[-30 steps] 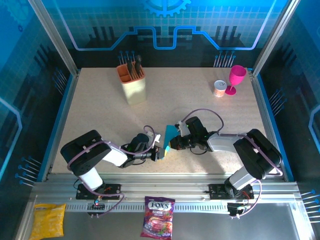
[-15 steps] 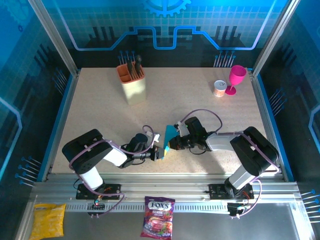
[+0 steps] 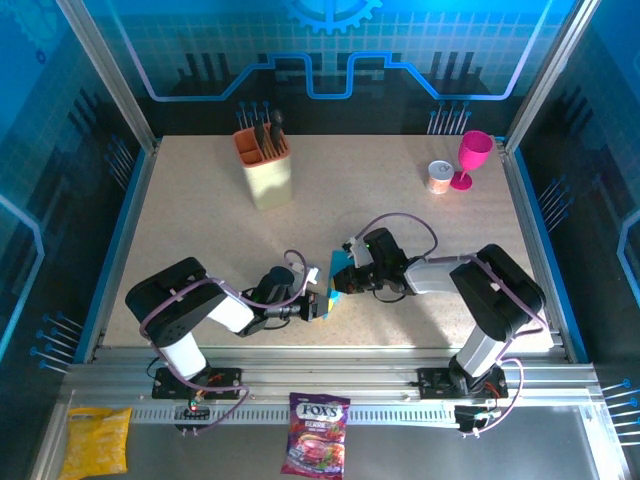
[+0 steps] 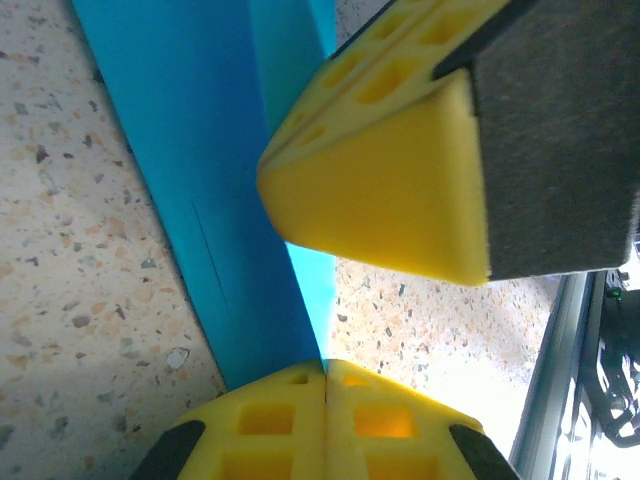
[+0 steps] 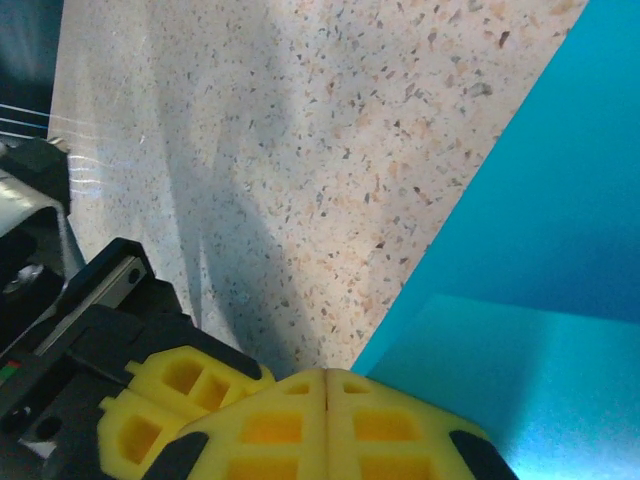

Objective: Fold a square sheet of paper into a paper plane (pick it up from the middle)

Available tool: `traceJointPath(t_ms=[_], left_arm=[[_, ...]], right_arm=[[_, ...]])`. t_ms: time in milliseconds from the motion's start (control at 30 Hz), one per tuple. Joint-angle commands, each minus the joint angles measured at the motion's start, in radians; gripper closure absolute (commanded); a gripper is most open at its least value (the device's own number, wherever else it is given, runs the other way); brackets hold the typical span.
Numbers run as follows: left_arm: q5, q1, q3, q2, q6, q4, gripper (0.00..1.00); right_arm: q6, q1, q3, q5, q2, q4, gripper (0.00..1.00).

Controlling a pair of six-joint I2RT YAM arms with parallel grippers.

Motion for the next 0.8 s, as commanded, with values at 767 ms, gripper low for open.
traceJointPath(t_ms=[767], left_arm=[[-0.018,0.018,-0.023,0.046,-0.001,-0.025,1.00]], right_arm=[[0.005,-0.026,-0.103,-0.008,-0.132,0.046,0.94]])
